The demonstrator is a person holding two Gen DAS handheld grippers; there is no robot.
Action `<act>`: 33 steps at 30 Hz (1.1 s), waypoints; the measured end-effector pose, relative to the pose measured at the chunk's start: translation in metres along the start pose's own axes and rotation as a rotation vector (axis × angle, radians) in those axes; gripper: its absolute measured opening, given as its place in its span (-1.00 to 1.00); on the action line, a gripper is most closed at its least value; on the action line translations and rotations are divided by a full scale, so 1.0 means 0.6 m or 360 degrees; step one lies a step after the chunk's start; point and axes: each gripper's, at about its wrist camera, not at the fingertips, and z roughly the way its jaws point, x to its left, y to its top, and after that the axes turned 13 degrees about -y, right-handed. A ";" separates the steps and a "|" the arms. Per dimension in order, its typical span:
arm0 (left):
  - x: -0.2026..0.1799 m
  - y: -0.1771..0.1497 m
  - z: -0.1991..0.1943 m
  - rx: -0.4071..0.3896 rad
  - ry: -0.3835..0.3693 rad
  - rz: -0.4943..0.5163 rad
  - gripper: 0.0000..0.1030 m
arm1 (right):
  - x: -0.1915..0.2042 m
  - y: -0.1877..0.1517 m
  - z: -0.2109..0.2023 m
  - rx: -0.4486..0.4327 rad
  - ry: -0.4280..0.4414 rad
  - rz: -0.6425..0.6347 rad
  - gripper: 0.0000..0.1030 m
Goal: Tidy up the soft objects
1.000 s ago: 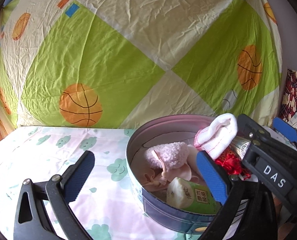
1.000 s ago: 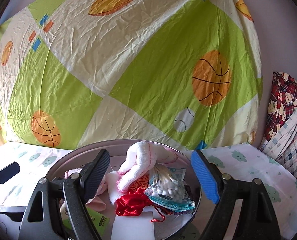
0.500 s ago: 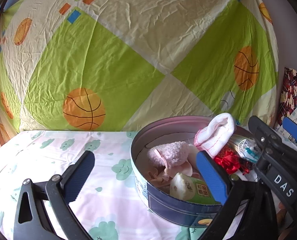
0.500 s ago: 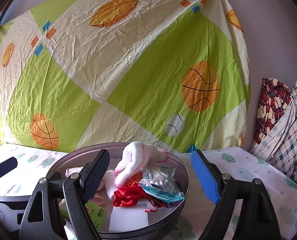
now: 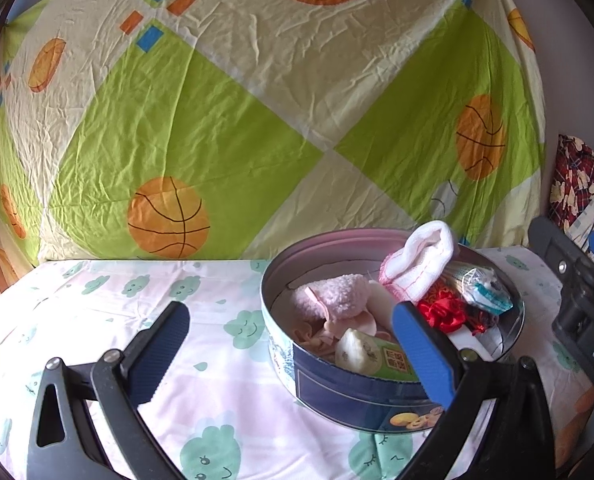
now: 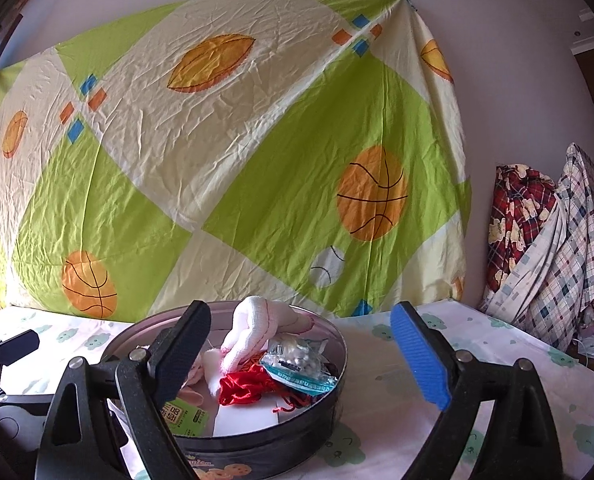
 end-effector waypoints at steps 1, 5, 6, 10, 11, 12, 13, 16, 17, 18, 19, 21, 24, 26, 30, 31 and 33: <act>0.001 -0.001 -0.002 0.0000 -0.0003 0.0000 1.00 | -0.001 0.000 -0.003 0.0006 0.0001 -0.0004 0.81; 0.000 -0.003 -0.011 -0.0015 0.0002 0.0004 1.00 | -0.006 0.000 -0.029 -0.0084 -0.0020 0.0013 0.82; -0.002 -0.004 -0.013 -0.0017 0.0001 0.0007 1.00 | -0.008 0.000 -0.035 -0.0110 -0.0026 0.0020 0.86; -0.003 -0.006 -0.021 -0.0021 -0.0004 0.0020 1.00 | -0.011 0.002 -0.054 -0.0192 -0.0058 0.0030 0.90; -0.002 -0.007 -0.023 -0.0026 -0.0001 0.0016 1.00 | -0.011 0.002 -0.056 -0.0190 -0.0060 0.0023 0.90; -0.001 -0.008 -0.026 -0.0031 0.0000 0.0009 1.00 | -0.010 0.002 -0.057 -0.0175 -0.0059 0.0012 0.90; 0.001 -0.008 -0.028 -0.0034 0.0000 0.0001 1.00 | -0.009 0.001 -0.057 -0.0166 -0.0052 0.0004 0.90; 0.003 -0.009 -0.032 -0.0044 0.0013 -0.0010 1.00 | -0.010 0.002 -0.062 -0.0188 -0.0059 0.0006 0.91; 0.003 -0.009 -0.035 -0.0051 0.0017 -0.0009 1.00 | -0.010 0.002 -0.062 -0.0189 -0.0058 0.0006 0.91; 0.002 -0.009 -0.036 -0.0057 0.0020 -0.0006 1.00 | -0.010 0.002 -0.062 -0.0187 -0.0059 0.0005 0.91; 0.002 -0.010 -0.038 -0.0059 0.0018 -0.0001 1.00 | -0.010 0.002 -0.062 -0.0186 -0.0058 0.0006 0.91; 0.001 -0.010 -0.040 -0.0064 0.0018 0.0005 1.00 | -0.011 0.001 -0.062 -0.0185 -0.0057 0.0006 0.91; -0.002 -0.010 -0.042 -0.0065 0.0024 0.0012 1.00 | -0.010 0.002 -0.062 -0.0186 -0.0060 0.0005 0.91; -0.002 -0.010 -0.043 -0.0070 0.0029 0.0014 1.00 | -0.011 0.002 -0.062 -0.0186 -0.0061 0.0005 0.91; -0.003 -0.010 -0.043 -0.0061 0.0033 0.0014 1.00 | -0.011 0.002 -0.062 -0.0186 -0.0057 0.0006 0.92; -0.003 -0.010 -0.042 -0.0058 0.0034 0.0011 1.00 | -0.011 0.002 -0.062 -0.0185 -0.0059 0.0006 0.92; -0.002 -0.010 -0.042 -0.0055 0.0039 0.0006 1.00 | -0.011 0.002 -0.063 -0.0189 -0.0064 0.0010 0.92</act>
